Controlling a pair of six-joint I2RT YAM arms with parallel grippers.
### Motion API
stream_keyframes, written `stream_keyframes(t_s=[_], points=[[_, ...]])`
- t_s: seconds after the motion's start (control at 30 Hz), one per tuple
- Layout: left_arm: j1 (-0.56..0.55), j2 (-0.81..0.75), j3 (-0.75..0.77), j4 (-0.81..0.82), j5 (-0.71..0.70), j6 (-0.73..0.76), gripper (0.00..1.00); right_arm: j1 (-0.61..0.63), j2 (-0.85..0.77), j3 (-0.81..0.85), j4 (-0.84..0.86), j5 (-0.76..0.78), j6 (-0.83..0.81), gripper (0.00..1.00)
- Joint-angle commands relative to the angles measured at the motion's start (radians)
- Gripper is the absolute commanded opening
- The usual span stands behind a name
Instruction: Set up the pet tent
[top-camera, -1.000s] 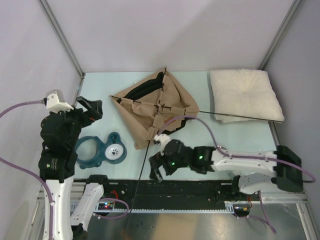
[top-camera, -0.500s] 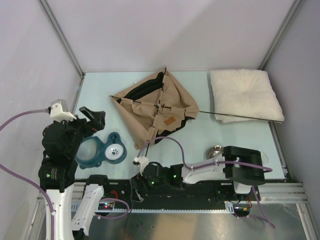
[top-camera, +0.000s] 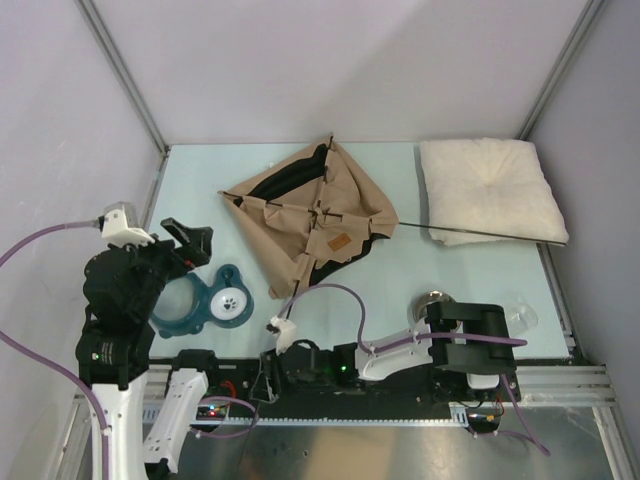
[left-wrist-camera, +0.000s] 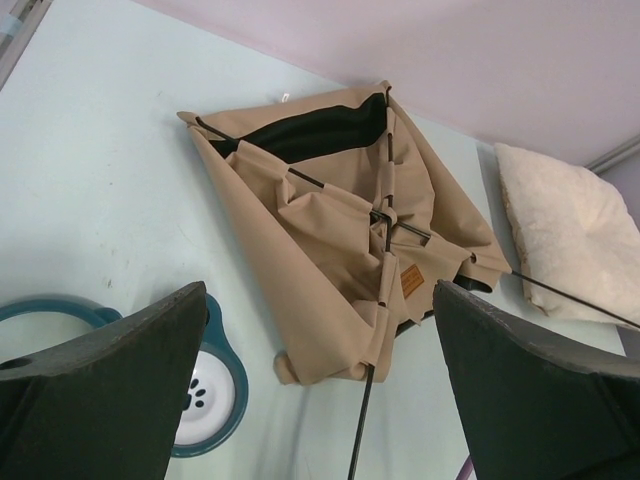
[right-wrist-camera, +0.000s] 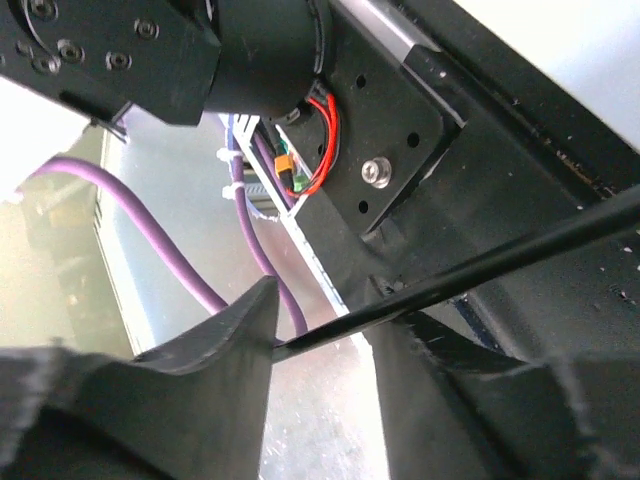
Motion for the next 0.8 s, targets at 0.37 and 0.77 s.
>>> stream_keyframes(t_s=[0.37, 0.77], points=[[0.007, -0.011, -0.006, -0.016, 0.022, 0.023, 1.0, 0.009, -0.029, 0.029, -0.131, 0.192, 0.114, 0.0], [0.007, -0.04, -0.298, 0.013, 0.167, -0.089, 1.0, 0.005, -0.323, 0.028, -0.572, 0.36, 0.054, 0.0]])
